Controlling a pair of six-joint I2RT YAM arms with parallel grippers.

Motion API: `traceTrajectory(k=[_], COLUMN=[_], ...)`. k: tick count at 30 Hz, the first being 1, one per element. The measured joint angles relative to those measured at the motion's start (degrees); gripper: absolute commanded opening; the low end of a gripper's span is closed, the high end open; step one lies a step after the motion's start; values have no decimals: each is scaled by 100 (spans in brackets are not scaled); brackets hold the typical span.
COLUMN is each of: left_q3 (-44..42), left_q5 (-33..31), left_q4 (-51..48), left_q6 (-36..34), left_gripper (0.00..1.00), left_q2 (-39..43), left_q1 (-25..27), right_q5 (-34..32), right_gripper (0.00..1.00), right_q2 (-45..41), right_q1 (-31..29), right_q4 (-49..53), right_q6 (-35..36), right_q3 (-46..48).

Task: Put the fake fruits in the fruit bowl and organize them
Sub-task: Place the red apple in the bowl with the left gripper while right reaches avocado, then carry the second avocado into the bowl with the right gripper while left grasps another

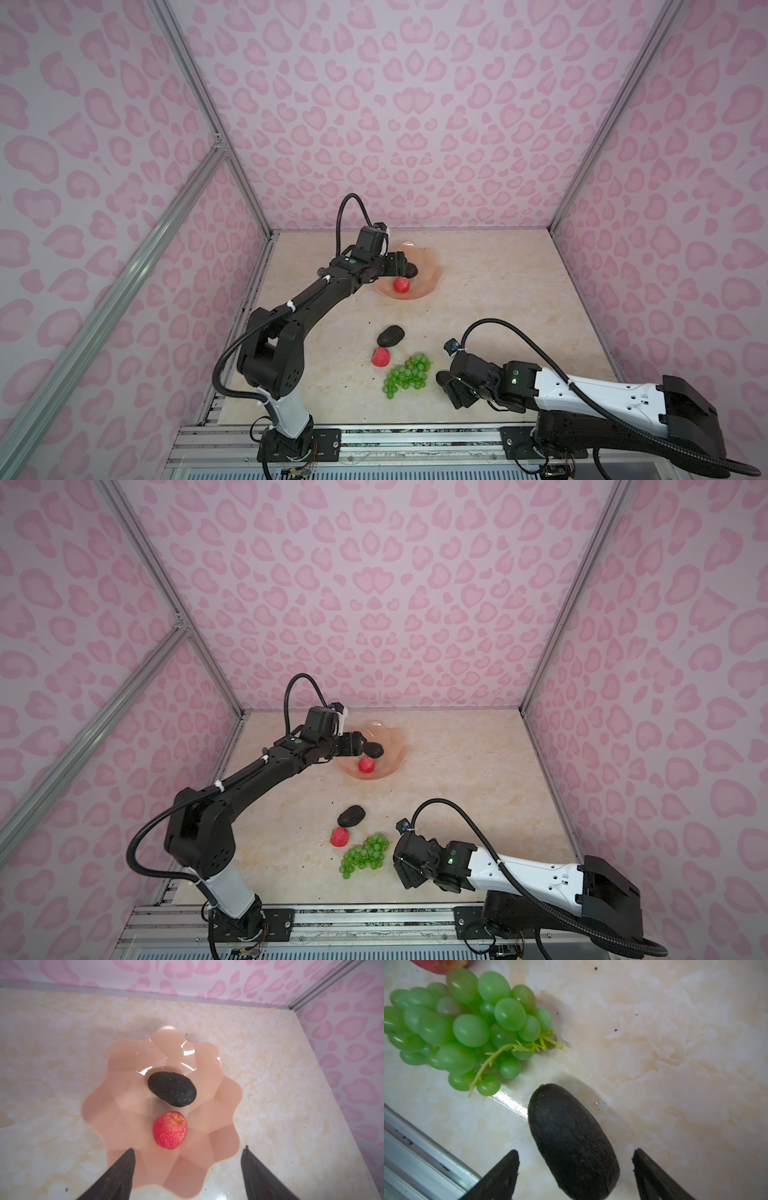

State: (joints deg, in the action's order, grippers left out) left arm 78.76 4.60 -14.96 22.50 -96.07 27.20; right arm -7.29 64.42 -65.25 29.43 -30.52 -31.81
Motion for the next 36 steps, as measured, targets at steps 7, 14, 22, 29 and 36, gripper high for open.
traceTrajectory(k=[7,14,22,29,36], left_q3=[-1902,-3729,-4780,-4894,-4892], left_q5=[-717,-1073,-455,-42,76], left_q4=[625,841,861,949,1145], left_q6=[-46,28,195,107,-170], left_gripper=[87,89,88,87,86], left_q2=[2529,4155,4540,4284,3506], left_q1=[-57,-98,-98,-17,358], right_q5=[-181,-999,-1038,-387,20], right_gripper=[46,40,39,39,42], right_q2=[413,59,1001,3423,4878], right_q1=[-66,50,1775,2697,3106], right_q4=[-160,507,-275,-916,-986], right_q6=[-269,-586,238,861,883], right_q3=[4,-992,-2406,-4463,-5576])
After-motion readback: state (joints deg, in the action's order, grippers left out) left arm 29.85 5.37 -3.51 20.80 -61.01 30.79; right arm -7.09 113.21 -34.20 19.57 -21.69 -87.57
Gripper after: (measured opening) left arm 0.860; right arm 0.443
